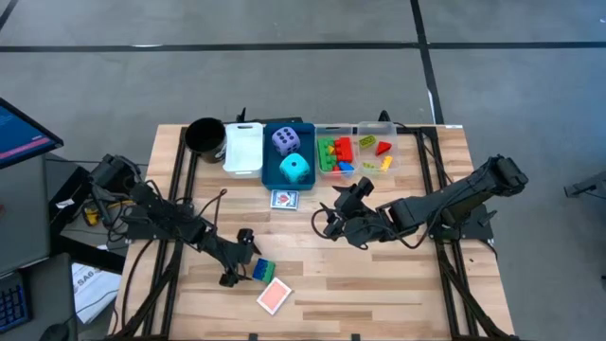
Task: Pick & Place Toys
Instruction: Put the blue 8 stud game piece into the right transparent bin
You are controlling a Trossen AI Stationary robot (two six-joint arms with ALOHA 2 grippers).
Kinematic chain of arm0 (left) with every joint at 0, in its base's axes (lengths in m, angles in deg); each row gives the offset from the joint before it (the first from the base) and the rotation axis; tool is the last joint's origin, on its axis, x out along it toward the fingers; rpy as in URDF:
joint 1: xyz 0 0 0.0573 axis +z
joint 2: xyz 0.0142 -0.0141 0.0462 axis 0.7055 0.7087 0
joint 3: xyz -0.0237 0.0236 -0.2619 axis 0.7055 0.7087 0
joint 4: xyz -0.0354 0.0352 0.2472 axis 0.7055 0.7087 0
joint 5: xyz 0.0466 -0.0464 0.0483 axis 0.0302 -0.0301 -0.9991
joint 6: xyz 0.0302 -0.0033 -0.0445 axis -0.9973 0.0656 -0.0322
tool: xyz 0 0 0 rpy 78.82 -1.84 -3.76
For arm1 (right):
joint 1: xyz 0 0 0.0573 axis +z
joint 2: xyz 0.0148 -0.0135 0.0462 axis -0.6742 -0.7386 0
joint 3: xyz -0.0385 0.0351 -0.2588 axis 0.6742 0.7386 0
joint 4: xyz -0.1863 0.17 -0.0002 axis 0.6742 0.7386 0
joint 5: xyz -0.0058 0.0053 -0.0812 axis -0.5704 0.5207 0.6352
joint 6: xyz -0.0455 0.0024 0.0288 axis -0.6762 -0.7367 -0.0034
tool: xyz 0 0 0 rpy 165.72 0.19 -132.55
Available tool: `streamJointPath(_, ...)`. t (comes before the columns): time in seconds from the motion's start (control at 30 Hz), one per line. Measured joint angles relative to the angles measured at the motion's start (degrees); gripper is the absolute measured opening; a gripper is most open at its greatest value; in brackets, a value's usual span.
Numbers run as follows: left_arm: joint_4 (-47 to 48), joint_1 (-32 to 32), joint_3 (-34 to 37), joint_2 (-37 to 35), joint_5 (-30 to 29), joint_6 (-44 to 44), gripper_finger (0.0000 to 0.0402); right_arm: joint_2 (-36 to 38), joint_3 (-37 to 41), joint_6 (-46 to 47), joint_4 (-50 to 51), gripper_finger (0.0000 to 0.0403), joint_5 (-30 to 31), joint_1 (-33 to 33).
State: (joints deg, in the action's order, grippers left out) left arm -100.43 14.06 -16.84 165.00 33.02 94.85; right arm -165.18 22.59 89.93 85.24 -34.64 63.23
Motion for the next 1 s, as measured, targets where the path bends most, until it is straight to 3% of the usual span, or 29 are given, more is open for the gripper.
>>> streamJointPath(1.0,-2.0,-0.02,0.0,-0.04,-2.13,2.59,0.04,0.0,0.02,-0.04,0.01,0.0268,-0.22,0.02)
